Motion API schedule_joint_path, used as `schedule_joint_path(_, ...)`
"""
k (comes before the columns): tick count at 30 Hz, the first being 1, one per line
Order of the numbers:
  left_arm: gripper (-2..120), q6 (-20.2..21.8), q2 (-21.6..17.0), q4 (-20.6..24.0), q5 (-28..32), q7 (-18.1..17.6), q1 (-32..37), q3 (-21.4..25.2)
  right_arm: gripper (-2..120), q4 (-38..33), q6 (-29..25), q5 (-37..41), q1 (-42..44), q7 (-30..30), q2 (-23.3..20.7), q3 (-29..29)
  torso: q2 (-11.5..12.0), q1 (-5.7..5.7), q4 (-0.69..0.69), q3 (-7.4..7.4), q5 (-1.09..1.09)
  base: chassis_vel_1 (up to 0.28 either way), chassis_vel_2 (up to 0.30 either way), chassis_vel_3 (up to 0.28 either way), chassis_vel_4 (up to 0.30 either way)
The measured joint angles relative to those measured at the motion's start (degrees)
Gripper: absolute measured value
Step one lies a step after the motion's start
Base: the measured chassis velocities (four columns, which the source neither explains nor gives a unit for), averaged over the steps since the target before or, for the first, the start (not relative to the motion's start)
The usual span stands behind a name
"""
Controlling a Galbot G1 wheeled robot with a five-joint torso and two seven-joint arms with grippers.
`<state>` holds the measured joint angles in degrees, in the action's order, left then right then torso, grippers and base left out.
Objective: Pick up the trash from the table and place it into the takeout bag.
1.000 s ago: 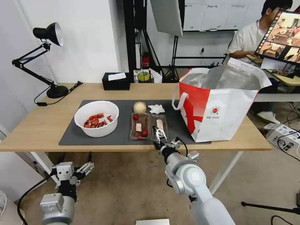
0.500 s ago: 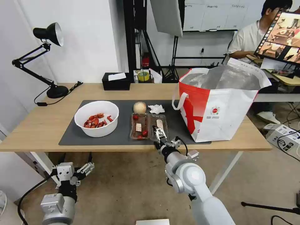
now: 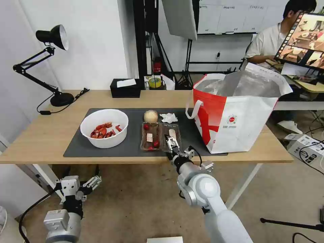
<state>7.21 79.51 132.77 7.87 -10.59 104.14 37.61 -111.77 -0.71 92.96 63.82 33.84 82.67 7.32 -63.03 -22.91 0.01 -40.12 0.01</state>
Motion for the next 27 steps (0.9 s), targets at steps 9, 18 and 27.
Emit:
schedule_joint_path(9,100,0.0,0.1,0.0,-0.1,0.0,0.0,-0.1,100,-0.6,-0.2,-0.6,-0.4,0.5,-0.1,0.6,0.0,-0.02,-0.01,-0.01,0.0,0.0,0.0,0.0,0.0)
schedule_joint_path(18,100,-0.1,0.1,0.1,-0.2,-0.1,0.2,0.0,100,-1.9,-0.2,-1.1,-1.1,0.5,-0.1,1.1,0.0,-0.02,-0.01,0.01,0.0,0.0,0.0,0.0,0.0)
schedule_joint_path(27,100,-0.1,0.0,0.2,-0.2,-0.3,0.4,0.1,100,-2.7,0.1,-1.7,-2.7,0.5,-0.5,1.7,0.0,-0.01,-0.01,0.01,0.0,0.0,0.0,0.0,0.0)
